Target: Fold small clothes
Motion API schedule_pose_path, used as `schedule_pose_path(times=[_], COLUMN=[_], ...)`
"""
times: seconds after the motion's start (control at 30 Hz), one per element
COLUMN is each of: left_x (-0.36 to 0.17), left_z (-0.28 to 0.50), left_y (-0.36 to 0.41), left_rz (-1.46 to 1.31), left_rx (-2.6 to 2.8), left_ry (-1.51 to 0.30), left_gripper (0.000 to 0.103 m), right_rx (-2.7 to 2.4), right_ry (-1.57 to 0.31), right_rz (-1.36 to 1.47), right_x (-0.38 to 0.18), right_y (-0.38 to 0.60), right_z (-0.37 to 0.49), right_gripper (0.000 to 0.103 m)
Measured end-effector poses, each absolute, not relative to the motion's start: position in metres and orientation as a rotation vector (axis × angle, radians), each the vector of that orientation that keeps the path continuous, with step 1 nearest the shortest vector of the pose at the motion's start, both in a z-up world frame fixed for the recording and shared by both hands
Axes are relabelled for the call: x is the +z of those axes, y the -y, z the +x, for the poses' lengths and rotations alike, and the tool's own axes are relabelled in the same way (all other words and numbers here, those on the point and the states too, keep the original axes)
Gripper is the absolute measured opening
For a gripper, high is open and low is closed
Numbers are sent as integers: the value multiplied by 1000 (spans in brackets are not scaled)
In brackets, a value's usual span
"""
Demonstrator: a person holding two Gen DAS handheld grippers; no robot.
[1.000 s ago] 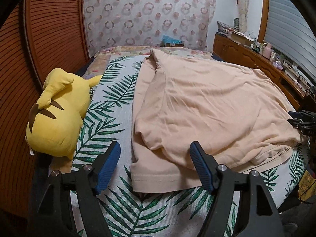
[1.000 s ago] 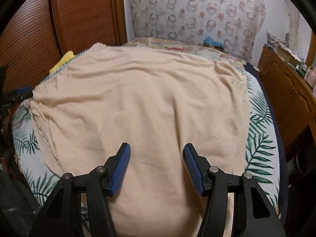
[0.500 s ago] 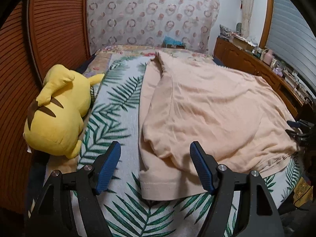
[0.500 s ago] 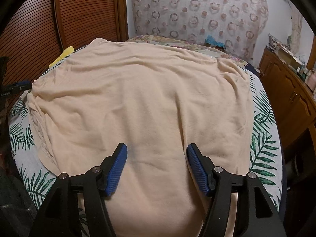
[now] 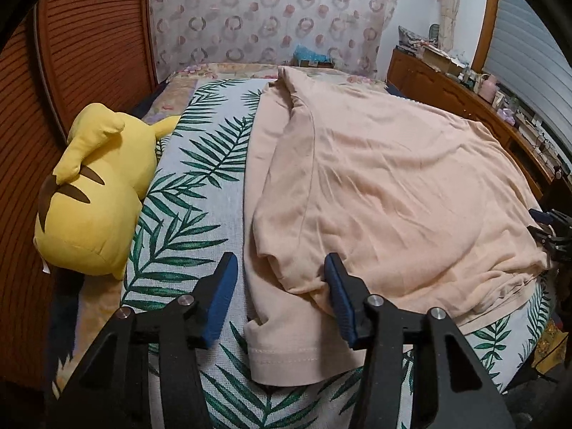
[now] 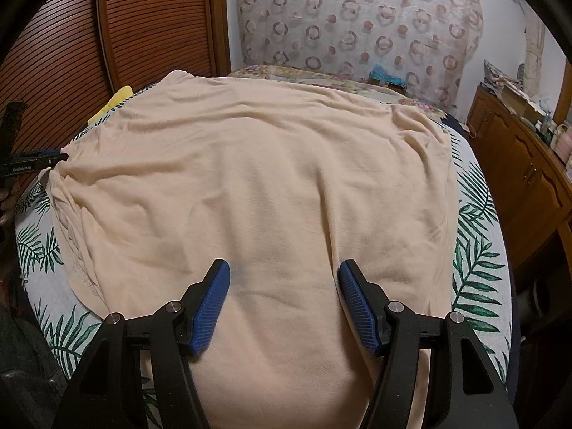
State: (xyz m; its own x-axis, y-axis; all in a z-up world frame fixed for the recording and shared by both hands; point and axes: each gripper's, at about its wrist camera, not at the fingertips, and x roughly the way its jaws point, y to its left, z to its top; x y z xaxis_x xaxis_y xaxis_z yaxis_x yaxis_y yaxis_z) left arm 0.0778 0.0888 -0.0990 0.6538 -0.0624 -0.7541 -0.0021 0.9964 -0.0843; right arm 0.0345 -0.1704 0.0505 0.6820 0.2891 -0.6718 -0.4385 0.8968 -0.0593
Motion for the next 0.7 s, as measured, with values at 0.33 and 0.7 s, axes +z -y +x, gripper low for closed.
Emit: schedule_pose_path(times=[0.33,0.7], left_x=[-85,-1], left_z=[76,57], left_y=[-75,-36], left_rz=[-64,-62], left_rx=[-90,-204], left_ry=[-813,-582], left_gripper=[7,6], right_rx=[413,415], right_ry=[-712,-713], right_rz=[-223,-215], right_x=[51,50], right_y=[171,169], right_z=[35,34], right_gripper=[66,66])
